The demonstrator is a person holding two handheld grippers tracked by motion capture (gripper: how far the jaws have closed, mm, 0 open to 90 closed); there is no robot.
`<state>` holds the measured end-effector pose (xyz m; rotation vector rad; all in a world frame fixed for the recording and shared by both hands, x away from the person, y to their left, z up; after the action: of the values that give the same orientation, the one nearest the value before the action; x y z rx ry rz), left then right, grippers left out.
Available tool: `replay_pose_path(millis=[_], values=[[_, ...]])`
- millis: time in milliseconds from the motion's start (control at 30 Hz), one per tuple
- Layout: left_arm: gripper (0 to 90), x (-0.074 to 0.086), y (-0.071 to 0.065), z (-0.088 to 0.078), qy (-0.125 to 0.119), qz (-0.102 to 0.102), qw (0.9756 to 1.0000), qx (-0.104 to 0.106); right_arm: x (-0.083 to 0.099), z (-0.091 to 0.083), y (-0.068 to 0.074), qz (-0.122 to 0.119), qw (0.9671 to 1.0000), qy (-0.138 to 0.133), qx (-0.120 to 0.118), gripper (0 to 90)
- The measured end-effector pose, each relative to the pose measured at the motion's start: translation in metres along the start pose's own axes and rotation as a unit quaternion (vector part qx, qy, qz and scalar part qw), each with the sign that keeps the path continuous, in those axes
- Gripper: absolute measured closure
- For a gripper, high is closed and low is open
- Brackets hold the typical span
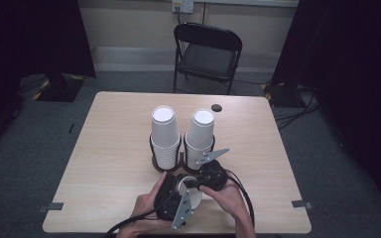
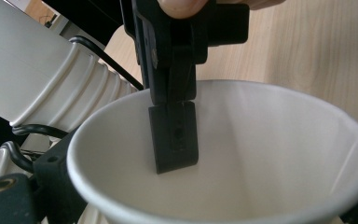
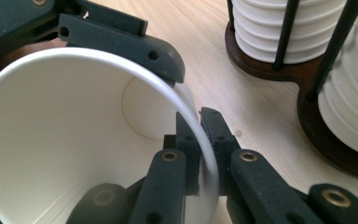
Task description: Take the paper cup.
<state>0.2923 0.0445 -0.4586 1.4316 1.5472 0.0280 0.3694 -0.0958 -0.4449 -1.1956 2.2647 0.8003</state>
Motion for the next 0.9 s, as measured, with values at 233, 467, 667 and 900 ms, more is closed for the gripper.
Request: replay_pose_path(millis=[233, 467, 667, 900], values=[[7.0, 0.0009, 0.0039, -0.0009, -0.013, -0.025, 0.9996, -0.003, -0.0013, 0.0013, 0.0015, 0.008, 0.9999, -0.013, -0.002, 87.3], [7.7, 0.0042, 0.0094, -0.0023, -0.022, -0.056, 0.9982, -0.001, -0.003, 0.0048, 0.0047, 0.013, 0.9997, -0.021, -0.005, 87.8], [8.7, 0.0051, 0.008, -0.0016, -0.02, -0.047, 0.9987, -0.007, -0.0027, 0.002, 0.004, 0.019, 0.9996, -0.023, 0.002, 88.0], [10.1, 0.0054, 0.0095, -0.0008, -0.018, -0.058, 0.9981, -0.009, -0.0018, 0.0011, 0.003, 0.025, 0.9993, -0.028, 0.006, 87.0]])
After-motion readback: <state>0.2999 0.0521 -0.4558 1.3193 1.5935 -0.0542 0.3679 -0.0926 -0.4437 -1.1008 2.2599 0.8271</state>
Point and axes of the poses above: each handheld gripper's, and its own axes: z roughly forward along the jaws, x roughly out of its underside, y roughly to its left, the point moved 2 cm from there along z, roughly forward along the jaws, and after that the axes turned 4 degrees about y, right-handed, at the moved point
